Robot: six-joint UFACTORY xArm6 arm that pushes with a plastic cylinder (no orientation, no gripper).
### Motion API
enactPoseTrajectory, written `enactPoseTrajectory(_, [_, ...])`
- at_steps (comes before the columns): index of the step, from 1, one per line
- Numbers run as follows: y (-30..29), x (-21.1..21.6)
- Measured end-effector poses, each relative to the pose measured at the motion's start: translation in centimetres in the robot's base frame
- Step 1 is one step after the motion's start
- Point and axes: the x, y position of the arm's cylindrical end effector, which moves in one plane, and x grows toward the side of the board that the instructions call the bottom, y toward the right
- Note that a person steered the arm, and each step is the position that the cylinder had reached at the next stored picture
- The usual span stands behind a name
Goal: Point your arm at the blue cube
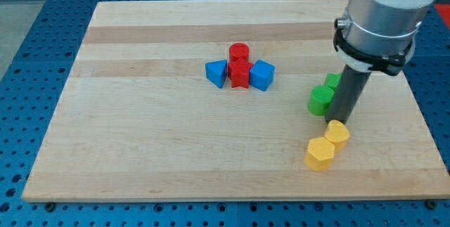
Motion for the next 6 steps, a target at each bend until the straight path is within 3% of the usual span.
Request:
enactPoseTrajectory(4, [-6.1,-0.1])
enactPoseTrajectory(6, [-8.5,-3.6])
